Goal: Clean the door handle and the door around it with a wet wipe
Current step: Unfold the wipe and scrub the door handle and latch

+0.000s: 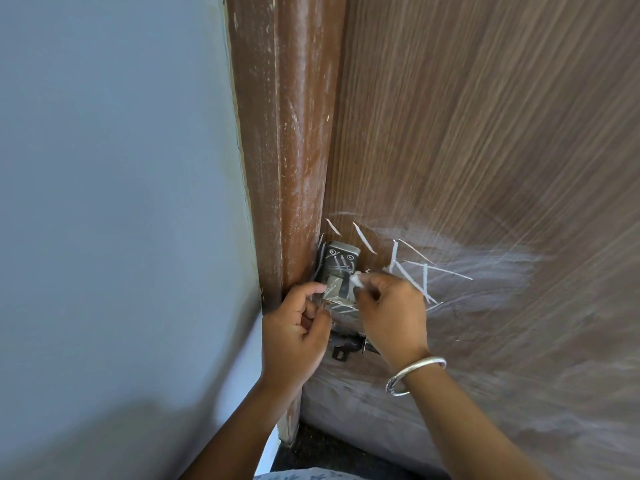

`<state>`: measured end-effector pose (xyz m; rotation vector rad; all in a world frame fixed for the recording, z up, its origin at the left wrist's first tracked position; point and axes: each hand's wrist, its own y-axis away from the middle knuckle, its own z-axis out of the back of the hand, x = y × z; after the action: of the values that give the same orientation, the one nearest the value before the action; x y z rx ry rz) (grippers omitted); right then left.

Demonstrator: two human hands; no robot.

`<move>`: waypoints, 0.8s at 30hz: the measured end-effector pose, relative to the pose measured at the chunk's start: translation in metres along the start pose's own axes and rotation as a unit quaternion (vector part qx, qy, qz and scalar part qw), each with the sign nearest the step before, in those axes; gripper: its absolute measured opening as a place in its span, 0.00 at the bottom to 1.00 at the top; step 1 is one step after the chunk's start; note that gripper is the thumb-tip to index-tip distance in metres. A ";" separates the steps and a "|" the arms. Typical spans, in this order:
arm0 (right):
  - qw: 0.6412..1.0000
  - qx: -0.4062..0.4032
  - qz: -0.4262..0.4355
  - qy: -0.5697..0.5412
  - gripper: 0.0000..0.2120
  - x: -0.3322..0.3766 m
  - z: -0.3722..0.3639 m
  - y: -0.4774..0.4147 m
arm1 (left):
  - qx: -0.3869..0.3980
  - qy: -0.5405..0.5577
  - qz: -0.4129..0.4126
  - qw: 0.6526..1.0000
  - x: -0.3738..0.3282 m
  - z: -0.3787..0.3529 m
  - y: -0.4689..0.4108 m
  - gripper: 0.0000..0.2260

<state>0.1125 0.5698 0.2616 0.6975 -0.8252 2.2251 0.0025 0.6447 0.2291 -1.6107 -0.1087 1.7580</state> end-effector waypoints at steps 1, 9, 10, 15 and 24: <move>0.999 0.030 -0.021 -0.007 0.07 -0.003 -0.001 -0.001 | -0.001 0.000 0.000 1.000 0.000 0.000 0.000 0.13; 0.983 0.073 -0.047 -0.161 0.15 -0.011 0.005 -0.003 | -0.001 -0.003 0.000 1.000 0.004 0.003 0.003 0.13; 0.978 0.069 -0.040 -0.192 0.16 -0.012 0.006 -0.001 | -0.001 -0.003 0.003 1.000 0.004 0.003 0.003 0.13; 0.964 0.028 -0.003 -0.263 0.19 -0.020 0.012 -0.001 | 0.000 0.004 0.008 1.000 0.005 0.003 0.004 0.12; 0.948 -0.114 0.038 -0.296 0.22 -0.061 0.010 0.032 | -0.001 0.004 0.008 1.000 0.007 0.004 0.004 0.12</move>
<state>0.1314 0.5203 0.2168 1.2594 -1.3935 1.9489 -0.0025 0.6473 0.2217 -1.6243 -0.0941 1.7650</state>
